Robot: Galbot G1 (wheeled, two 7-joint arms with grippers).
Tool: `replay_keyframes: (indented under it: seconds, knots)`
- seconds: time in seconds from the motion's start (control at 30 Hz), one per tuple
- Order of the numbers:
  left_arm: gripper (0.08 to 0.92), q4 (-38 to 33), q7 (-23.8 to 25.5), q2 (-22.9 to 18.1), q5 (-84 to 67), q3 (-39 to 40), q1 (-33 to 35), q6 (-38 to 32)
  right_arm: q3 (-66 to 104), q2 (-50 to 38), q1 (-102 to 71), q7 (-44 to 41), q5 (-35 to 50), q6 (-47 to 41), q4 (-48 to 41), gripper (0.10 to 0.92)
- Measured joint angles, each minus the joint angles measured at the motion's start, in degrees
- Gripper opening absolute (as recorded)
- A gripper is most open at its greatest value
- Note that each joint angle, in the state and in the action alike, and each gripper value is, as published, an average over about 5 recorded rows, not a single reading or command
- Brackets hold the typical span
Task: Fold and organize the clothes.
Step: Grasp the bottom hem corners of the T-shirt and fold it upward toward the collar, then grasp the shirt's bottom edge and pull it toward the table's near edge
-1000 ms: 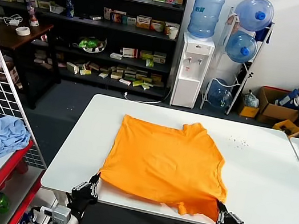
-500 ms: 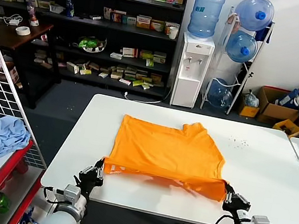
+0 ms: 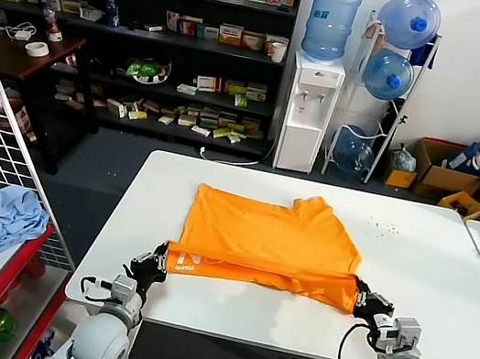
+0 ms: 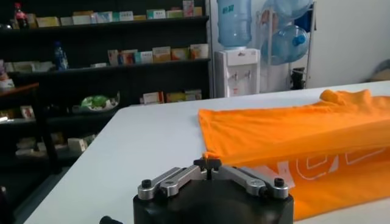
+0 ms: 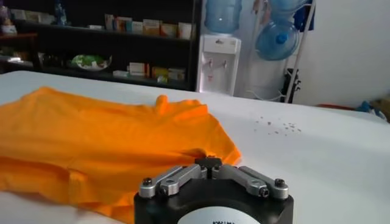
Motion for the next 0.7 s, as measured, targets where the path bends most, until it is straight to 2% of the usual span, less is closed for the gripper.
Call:
replay_keyframes:
  seconds: [0.1, 0.53, 0.7]
  knots:
    - [0.175, 0.28, 0.17, 0.01, -0.01, -0.12, -0.28, -0.26, -0.17, 0.01, 0.25, 0.03, 0.41, -0.29, -0.29, 0.294]
    - [0.555, -2.04, -0.19, 0.0, -1.48, -1.07, 1.91, 0.58, 1.4, -0.68, -2.74, -0.21, 2.18, -3.99, 1.42, 0.675]
    - [0.694, -2.81, -0.17, -0.31, -1.6, -1.15, 3.35, 0.91, 1.77, -0.36, -3.77, -0.2, 2.32, -5.21, 1.42, 0.794]
